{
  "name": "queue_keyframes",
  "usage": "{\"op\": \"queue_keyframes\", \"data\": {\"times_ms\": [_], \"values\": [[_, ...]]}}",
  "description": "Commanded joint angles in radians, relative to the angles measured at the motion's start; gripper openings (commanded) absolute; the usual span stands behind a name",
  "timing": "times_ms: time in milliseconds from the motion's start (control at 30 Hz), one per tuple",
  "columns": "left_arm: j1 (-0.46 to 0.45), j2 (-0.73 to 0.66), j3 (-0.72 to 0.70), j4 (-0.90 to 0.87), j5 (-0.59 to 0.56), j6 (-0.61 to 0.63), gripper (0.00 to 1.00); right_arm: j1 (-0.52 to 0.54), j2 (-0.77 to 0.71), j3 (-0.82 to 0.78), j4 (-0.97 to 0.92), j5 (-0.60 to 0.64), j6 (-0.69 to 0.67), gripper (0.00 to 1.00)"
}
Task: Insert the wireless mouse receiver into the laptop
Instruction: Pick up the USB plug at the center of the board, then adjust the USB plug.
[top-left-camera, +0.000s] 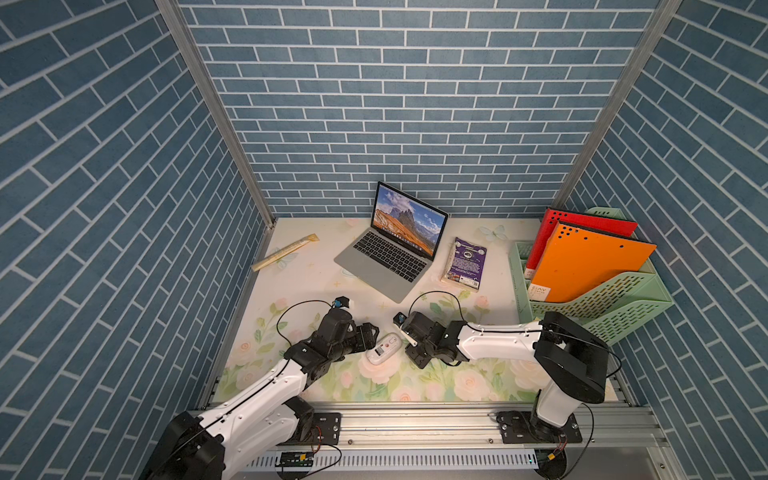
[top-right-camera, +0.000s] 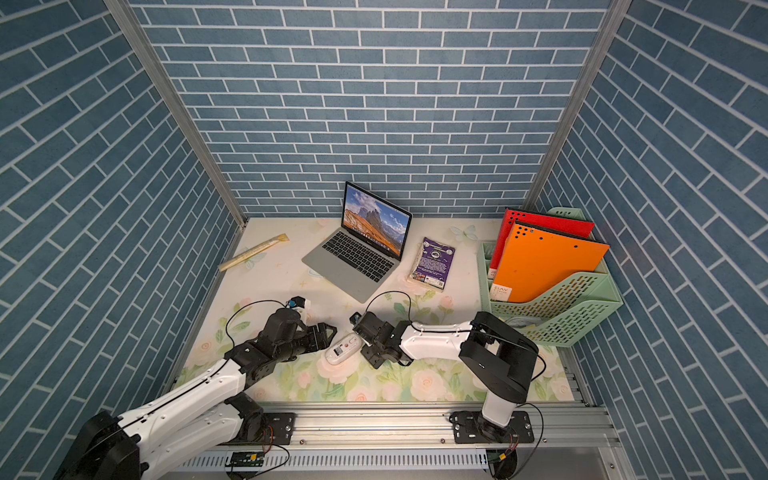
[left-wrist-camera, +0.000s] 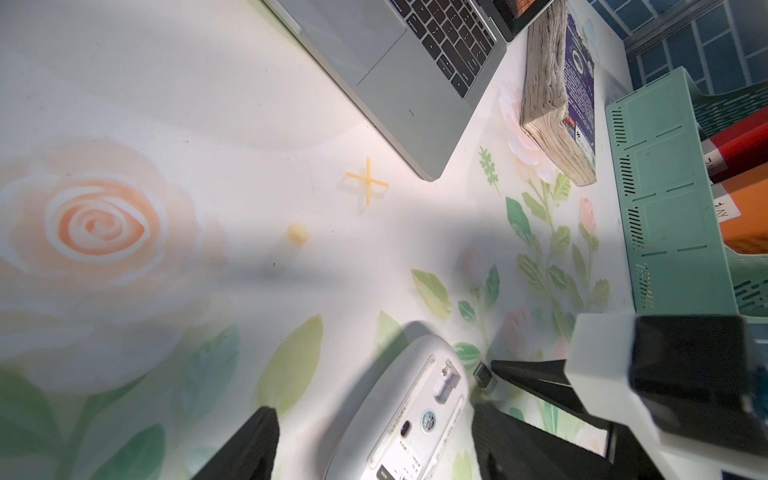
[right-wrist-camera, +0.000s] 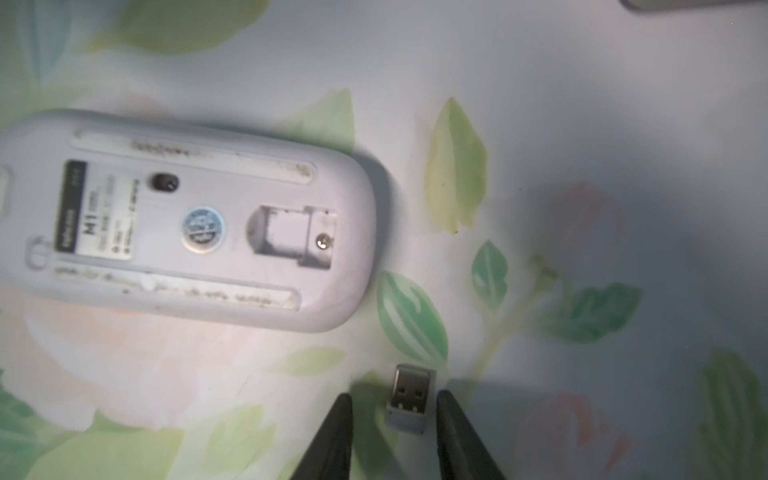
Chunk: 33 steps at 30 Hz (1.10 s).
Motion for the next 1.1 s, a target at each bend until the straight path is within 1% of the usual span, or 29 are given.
{"op": "queue_keyframes", "data": {"times_ms": [0,67,133,167,200,300,367,500,567,633,700,800,900,967,1067], "values": [[0.004,-0.006,-0.012,0.000,0.009,0.005,0.79,0.003,0.037,-0.006,-0.057,0.055,0.054,0.29],[0.004,-0.007,-0.007,0.004,0.025,0.004,0.78,0.005,0.029,-0.013,-0.070,0.069,0.066,0.25],[0.005,-0.005,0.000,0.018,0.057,0.005,0.76,0.003,0.021,-0.019,-0.076,0.079,0.077,0.16],[0.005,-0.004,0.006,0.029,0.080,0.005,0.76,0.003,0.017,-0.022,-0.077,0.077,0.079,0.13],[0.004,0.000,0.009,0.043,0.106,0.005,0.75,0.003,0.010,-0.027,-0.071,0.071,0.079,0.12],[0.005,0.034,0.017,0.115,0.232,0.001,0.72,-0.006,-0.024,-0.052,-0.029,0.043,0.065,0.12],[0.004,0.074,0.027,0.167,0.327,-0.018,0.71,-0.016,-0.074,-0.080,0.043,0.013,0.039,0.12],[0.003,0.168,0.055,0.269,0.511,-0.059,0.65,-0.027,-0.243,-0.175,0.218,-0.102,-0.076,0.13],[0.002,0.205,0.068,0.308,0.579,-0.070,0.63,-0.028,-0.310,-0.218,0.278,-0.152,-0.130,0.13],[0.000,0.244,0.080,0.349,0.649,-0.082,0.63,-0.028,-0.372,-0.255,0.324,-0.167,-0.165,0.13],[-0.001,0.273,0.085,0.380,0.704,-0.101,0.63,-0.028,-0.426,-0.285,0.365,-0.210,-0.191,0.12],[-0.004,0.293,0.084,0.410,0.749,-0.120,0.59,-0.028,-0.479,-0.305,0.376,-0.217,-0.211,0.12],[-0.004,0.291,0.078,0.420,0.776,-0.126,0.55,-0.030,-0.492,-0.303,0.367,-0.214,-0.216,0.12],[-0.004,0.288,0.071,0.416,0.783,-0.129,0.52,-0.029,-0.497,-0.305,0.371,-0.212,-0.215,0.12],[-0.006,0.284,0.059,0.429,0.784,-0.141,0.46,-0.029,-0.502,-0.306,0.381,-0.215,-0.214,0.12]]}}
